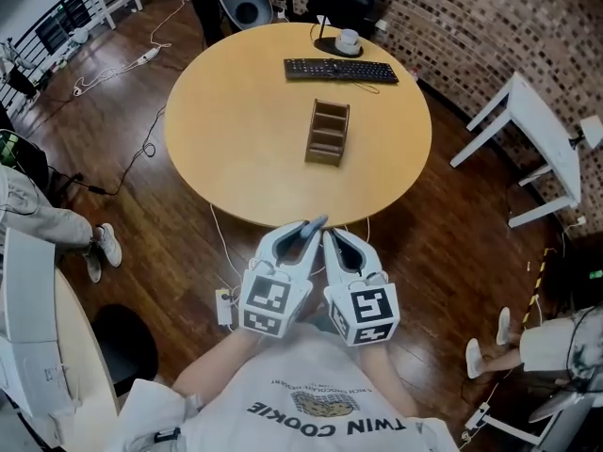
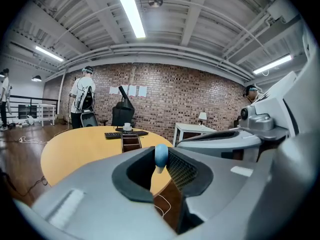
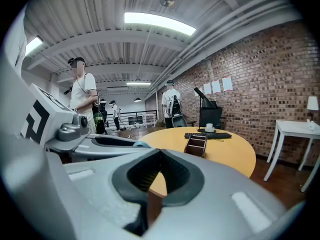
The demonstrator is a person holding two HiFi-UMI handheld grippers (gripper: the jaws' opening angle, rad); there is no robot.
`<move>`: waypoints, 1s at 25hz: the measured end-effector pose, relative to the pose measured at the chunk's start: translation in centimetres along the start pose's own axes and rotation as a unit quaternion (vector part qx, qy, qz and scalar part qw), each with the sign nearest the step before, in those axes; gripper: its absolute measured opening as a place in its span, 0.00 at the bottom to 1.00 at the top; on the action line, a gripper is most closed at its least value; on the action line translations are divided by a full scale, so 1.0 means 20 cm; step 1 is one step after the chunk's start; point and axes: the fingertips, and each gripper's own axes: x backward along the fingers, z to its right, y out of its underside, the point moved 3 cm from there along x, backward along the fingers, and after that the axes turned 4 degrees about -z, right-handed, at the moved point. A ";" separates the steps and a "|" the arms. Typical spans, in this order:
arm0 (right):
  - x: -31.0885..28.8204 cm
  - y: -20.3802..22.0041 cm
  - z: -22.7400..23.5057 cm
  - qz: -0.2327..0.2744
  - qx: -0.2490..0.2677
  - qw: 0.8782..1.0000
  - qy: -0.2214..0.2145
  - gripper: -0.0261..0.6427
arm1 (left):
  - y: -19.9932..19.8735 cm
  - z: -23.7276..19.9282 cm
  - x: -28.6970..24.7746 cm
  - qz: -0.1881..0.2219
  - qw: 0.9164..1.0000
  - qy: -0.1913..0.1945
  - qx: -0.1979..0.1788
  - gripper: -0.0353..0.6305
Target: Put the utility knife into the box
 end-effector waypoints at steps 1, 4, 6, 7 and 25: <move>-0.02 0.00 0.01 0.000 0.000 1.000 0.003 0.04 | 0.00 -0.01 -0.02 -0.001 1.000 0.002 -0.002 0.17; -0.07 -0.01 0.06 -0.002 -0.002 1.000 0.011 0.04 | -0.02 -0.06 -0.09 -0.004 1.000 0.008 -0.008 0.16; -0.11 -0.02 0.11 -0.004 -0.001 1.000 0.015 0.04 | -0.03 -0.08 -0.14 -0.008 1.000 0.012 -0.014 0.16; -0.13 -0.03 0.13 -0.004 0.000 1.000 0.017 0.04 | -0.04 -0.09 -0.17 -0.010 1.000 0.014 -0.018 0.16; -0.56 -0.11 0.52 -0.029 0.040 0.999 0.000 0.04 | -0.12 -0.35 -0.77 -0.057 0.992 0.022 -0.112 0.17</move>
